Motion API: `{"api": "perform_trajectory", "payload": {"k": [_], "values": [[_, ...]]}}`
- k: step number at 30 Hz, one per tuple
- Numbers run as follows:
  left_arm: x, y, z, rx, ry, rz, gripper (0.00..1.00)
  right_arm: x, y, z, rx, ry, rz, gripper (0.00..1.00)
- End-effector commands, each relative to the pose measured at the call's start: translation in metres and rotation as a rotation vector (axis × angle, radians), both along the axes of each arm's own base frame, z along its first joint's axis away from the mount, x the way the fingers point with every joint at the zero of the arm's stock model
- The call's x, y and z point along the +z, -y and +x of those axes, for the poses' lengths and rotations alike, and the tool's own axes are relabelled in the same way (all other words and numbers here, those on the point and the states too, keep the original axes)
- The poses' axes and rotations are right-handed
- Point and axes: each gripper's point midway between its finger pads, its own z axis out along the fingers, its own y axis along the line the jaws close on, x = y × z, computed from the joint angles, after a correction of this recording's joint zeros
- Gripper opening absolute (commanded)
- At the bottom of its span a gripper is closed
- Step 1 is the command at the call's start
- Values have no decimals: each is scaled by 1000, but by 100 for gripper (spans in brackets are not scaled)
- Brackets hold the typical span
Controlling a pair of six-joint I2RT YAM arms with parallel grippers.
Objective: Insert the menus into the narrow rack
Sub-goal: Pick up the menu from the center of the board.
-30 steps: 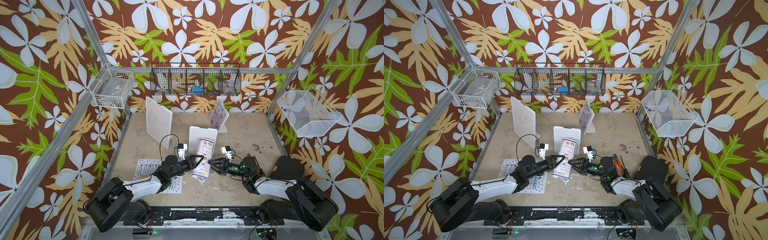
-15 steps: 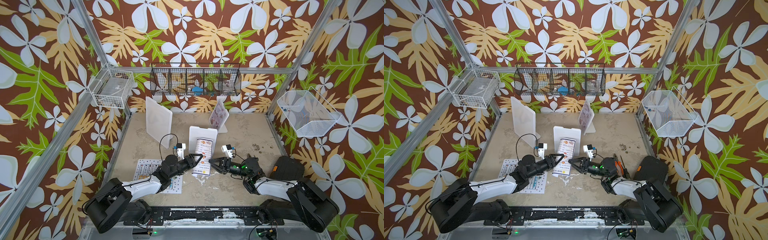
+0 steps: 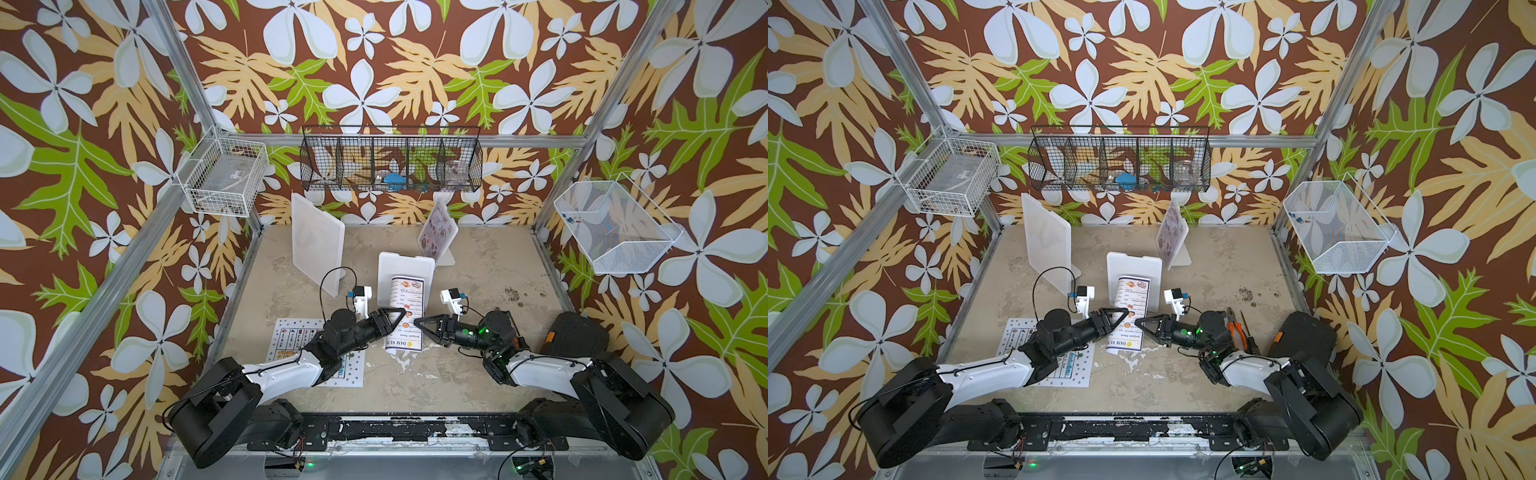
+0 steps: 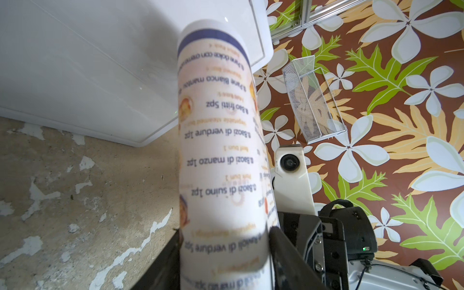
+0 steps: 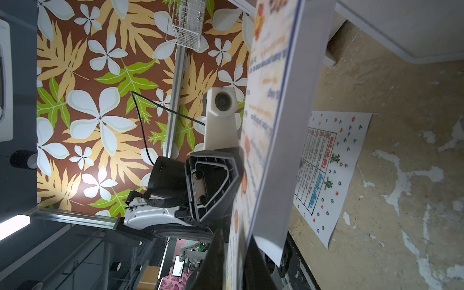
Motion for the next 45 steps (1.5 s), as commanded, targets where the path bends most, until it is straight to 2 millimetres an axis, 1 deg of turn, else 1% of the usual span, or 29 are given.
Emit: {"api": "perform_trajectory", "payload": {"k": [1, 3, 5, 6, 7, 8, 10, 14, 18, 21, 24, 26, 27, 29, 32, 34, 36, 37, 39, 42, 45], "values": [[1, -3, 4, 17, 29, 48, 56, -8, 1, 5, -23, 60, -89, 6], [2, -5, 6, 28, 40, 76, 57, -11, 2, 8, -33, 92, -160, 0], [4, -6, 7, 35, 55, 106, 64, -12, 5, 12, -48, 139, -241, 0], [6, -7, 9, 40, 65, 125, 70, -12, 7, 14, -56, 168, -285, 0], [8, -8, 10, 42, 78, 146, 79, -12, 9, 16, -62, 195, -333, 0], [11, -9, 11, 44, 94, 166, 86, -13, 11, 18, -65, 218, -379, 0], [20, -16, 14, 68, 131, 222, 99, -14, 20, 23, -72, 284, -512, 0], [42, -33, 20, 121, 215, 339, 100, -8, 43, 33, -93, 420, -767, 0], [68, -51, 26, 170, 310, 484, 100, 9, 63, 41, -102, 551, -955, 0], [89, -60, 30, 184, 381, 571, 100, 24, 75, 48, -120, 613, -1054, 0], [106, -68, 40, 185, 419, 640, 100, 42, 91, 62, -209, 637, -1148, 0], [116, -70, 47, 162, 442, 658, 100, 55, 97, 68, -258, 666, -1170, 0], [120, -70, 50, 145, 458, 666, 100, 61, 98, 70, -273, 684, -1172, 0], [129, -70, 55, 121, 488, 690, 100, 69, 93, 70, -252, 740, -1163, 0], [142, -70, 61, 109, 535, 737, 100, 73, 94, 72, -239, 796, -1195, 0], [150, -70, 63, 101, 567, 759, 100, 75, 101, 74, -267, 812, -1227, 0], [155, -69, 64, 88, 594, 770, 100, 82, 101, 71, -253, 855, -1232, 0], [157, -68, 64, 74, 608, 775, 100, 86, 96, 64, -202, 897, -1217, 0], [161, -65, 63, 51, 634, 780, 100, 97, 89, 56, -160, 963, -1180, 0], [169, -61, 57, 10, 686, 775, 100, 106, 89, 53, -133, 1007, -1193, 0], [175, -51, 46, -67, 756, 760, 100, 108, 89, 50, -64, 1029, -1228, 0]]}}
